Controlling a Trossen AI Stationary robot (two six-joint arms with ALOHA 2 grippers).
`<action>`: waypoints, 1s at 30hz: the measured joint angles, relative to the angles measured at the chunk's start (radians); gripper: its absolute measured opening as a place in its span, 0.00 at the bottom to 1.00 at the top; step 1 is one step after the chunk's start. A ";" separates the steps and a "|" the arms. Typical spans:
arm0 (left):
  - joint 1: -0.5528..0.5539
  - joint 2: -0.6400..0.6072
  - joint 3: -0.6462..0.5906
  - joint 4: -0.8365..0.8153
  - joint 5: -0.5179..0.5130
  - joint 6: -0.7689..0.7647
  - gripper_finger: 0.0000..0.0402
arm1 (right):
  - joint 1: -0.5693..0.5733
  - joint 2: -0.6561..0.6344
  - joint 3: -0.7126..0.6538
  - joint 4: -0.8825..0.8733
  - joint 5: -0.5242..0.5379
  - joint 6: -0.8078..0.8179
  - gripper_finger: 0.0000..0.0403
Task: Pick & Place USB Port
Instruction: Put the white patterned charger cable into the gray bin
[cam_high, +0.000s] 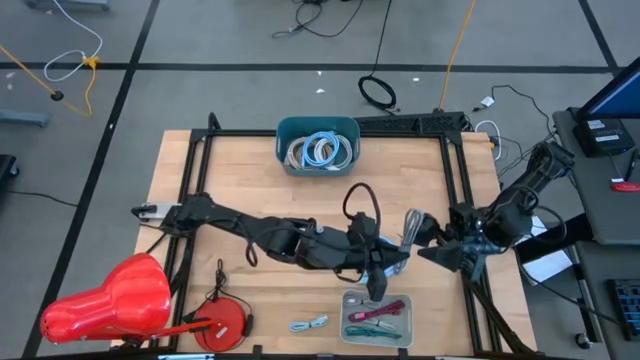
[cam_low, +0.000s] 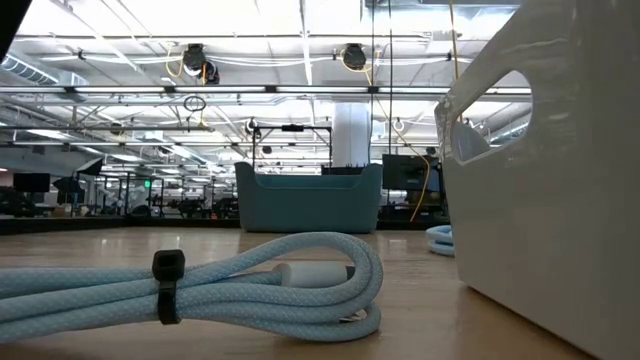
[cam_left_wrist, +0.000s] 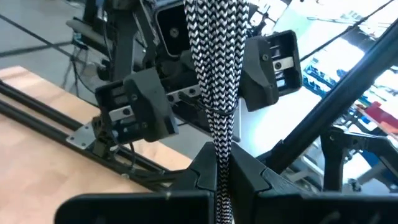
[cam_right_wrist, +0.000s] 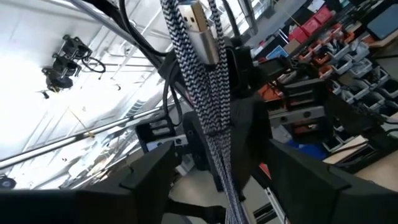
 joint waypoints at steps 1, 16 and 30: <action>0.003 0.002 0.000 0.001 0.012 -0.002 0.03 | 0.000 0.004 0.000 0.000 0.000 0.000 0.60; 0.012 0.010 -0.009 -0.042 0.110 -0.076 0.03 | 0.000 0.049 0.001 0.004 0.002 0.045 0.51; 0.021 0.055 -0.022 0.014 0.110 -0.101 0.03 | -0.010 0.049 0.001 -0.010 0.007 0.064 0.31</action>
